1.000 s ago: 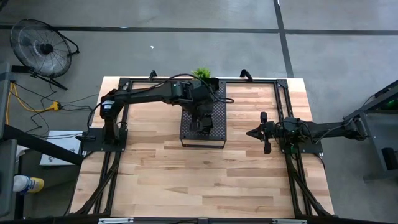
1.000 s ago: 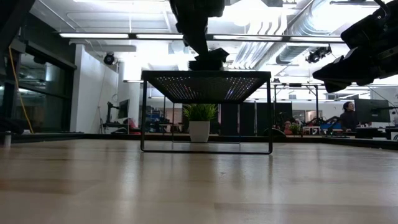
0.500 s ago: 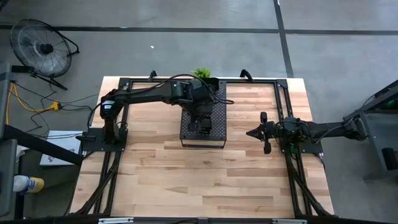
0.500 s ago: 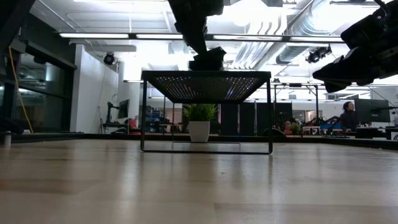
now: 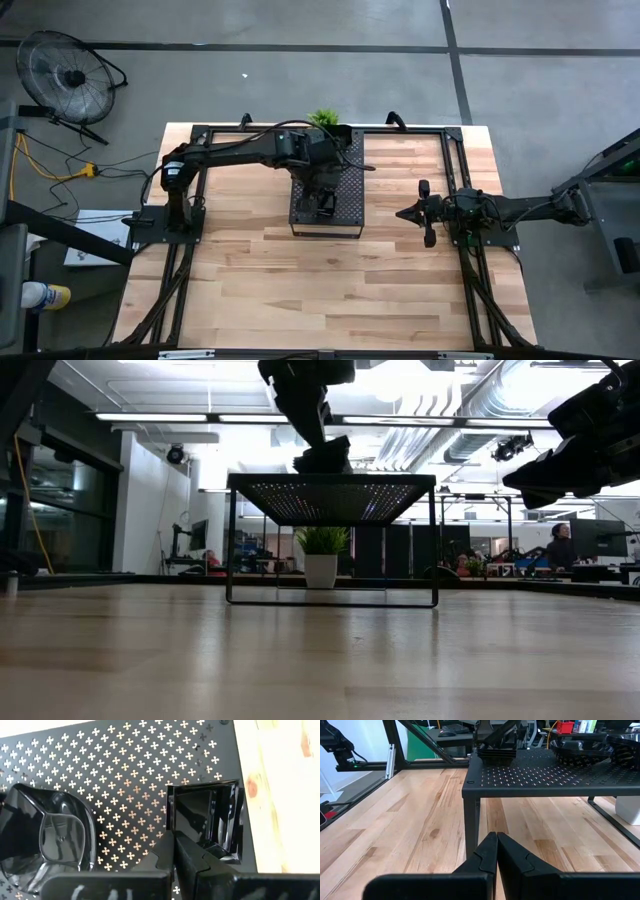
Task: Pick & Place Mini shaped plates
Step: Stack the square plate on top of the square plate on the shelf
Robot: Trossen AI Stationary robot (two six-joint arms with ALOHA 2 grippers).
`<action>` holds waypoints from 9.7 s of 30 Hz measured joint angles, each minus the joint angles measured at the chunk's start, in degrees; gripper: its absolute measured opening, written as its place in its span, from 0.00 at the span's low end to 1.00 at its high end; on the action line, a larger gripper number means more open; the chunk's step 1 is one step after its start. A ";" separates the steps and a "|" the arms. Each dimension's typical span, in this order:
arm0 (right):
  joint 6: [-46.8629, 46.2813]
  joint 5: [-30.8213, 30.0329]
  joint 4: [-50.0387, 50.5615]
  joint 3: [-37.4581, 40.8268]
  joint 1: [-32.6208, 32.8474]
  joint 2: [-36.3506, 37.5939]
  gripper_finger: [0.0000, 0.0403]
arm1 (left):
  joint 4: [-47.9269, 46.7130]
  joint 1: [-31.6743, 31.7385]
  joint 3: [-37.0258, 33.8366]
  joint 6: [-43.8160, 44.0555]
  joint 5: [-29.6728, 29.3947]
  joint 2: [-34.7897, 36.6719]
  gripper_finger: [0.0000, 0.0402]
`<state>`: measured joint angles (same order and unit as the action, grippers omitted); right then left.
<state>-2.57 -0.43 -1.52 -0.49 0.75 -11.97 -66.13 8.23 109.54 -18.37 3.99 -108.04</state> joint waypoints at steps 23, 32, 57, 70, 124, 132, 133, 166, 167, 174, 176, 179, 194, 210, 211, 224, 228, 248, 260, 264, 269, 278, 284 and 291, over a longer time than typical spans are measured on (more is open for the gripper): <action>0.00 -0.02 0.00 0.00 0.00 -0.02 0.01 | 0.28 0.04 0.00 -5.84 -0.12 0.05 0.21; 0.02 0.00 0.00 0.00 0.00 -0.02 0.01 | 0.00 0.02 5.07 -5.84 -5.70 0.16 0.21; 0.00 0.00 0.00 0.00 0.00 -0.02 0.01 | 7.81 -2.48 5.79 -5.49 -8.59 0.03 0.01; 0.02 -0.02 0.00 0.00 0.00 0.00 0.01 | 13.45 -5.82 0.42 -0.50 -16.79 -0.66 0.00; 0.01 0.00 0.01 0.00 -0.01 -0.02 0.01 | 14.64 -4.94 -5.76 5.25 -21.07 -0.52 0.00; 0.00 -0.01 0.00 0.00 0.00 -0.01 0.01 | 3.43 -4.87 2.30 -0.91 -20.47 -0.42 0.00; 0.02 -0.01 0.02 0.00 0.00 -0.02 0.01 | 1.51 -4.87 3.11 -2.78 -19.17 -0.39 0.00; 0.00 -0.02 0.00 0.00 0.00 -0.02 0.01 | -3.93 -0.90 4.09 -21.90 0.24 -1.00 0.48; 0.02 0.00 0.00 0.00 0.00 -0.02 0.01 | -3.87 -0.80 4.09 -21.90 0.29 -1.00 0.48; 0.00 -0.02 0.02 0.00 0.00 -0.02 0.01 | -3.47 -0.59 4.09 -21.53 2.85 -0.97 0.48; 0.02 0.00 0.00 0.00 -0.02 0.00 0.01 | -3.50 -0.59 4.09 -21.35 3.06 -0.97 0.48; 0.01 -0.01 0.01 0.00 -0.02 -0.02 0.01 | -2.85 -0.59 4.17 -21.32 3.17 -1.74 0.48; 0.00 0.00 0.00 0.00 0.00 -0.02 0.01 | -2.55 0.81 4.07 -21.23 4.70 -4.17 0.48; 0.01 0.00 0.02 0.00 0.00 -0.02 0.01 | -2.54 0.81 4.07 -21.22 4.46 -4.17 0.32; 0.02 0.00 0.00 0.00 0.00 -0.02 0.01 | -2.54 0.81 4.07 -20.94 4.46 -4.17 0.31; 0.00 0.00 0.01 0.00 0.00 -0.02 0.01 | -2.51 0.81 4.07 -21.23 2.95 -4.17 0.20; 0.01 0.00 0.01 0.00 0.00 -0.02 0.01 | -2.51 0.81 4.07 -21.32 1.66 -4.17 0.17; 0.01 0.00 0.01 0.00 0.00 0.00 0.01 | -2.05 0.81 4.09 -22.41 0.28 -4.10 0.01; 0.01 0.00 0.02 0.00 -0.01 0.00 0.01 | -2.27 0.76 4.09 -23.28 0.22 -3.74 0.00; 0.00 0.00 0.02 0.00 0.00 0.00 0.01 | -3.14 0.79 4.70 -23.26 0.24 -3.64 0.00; 0.00 0.00 0.01 0.00 0.00 0.00 0.01 | -4.42 0.76 7.49 -23.39 0.33 -3.56 0.00; 0.01 0.00 0.00 0.00 -0.01 0.00 0.01 | -9.66 0.76 12.36 -23.67 2.42 -3.62 0.00; 0.02 -0.02 0.02 0.00 0.00 0.00 0.01 | -12.77 0.76 12.37 -23.94 3.44 -3.62 0.00; 0.02 0.00 0.00 0.00 0.00 0.00 0.01 | -13.94 0.76 12.37 -24.55 4.79 -3.62 0.00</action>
<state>-2.55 -0.43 -1.52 -0.49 0.75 -11.97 -80.07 8.99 121.91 -42.92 8.78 -111.66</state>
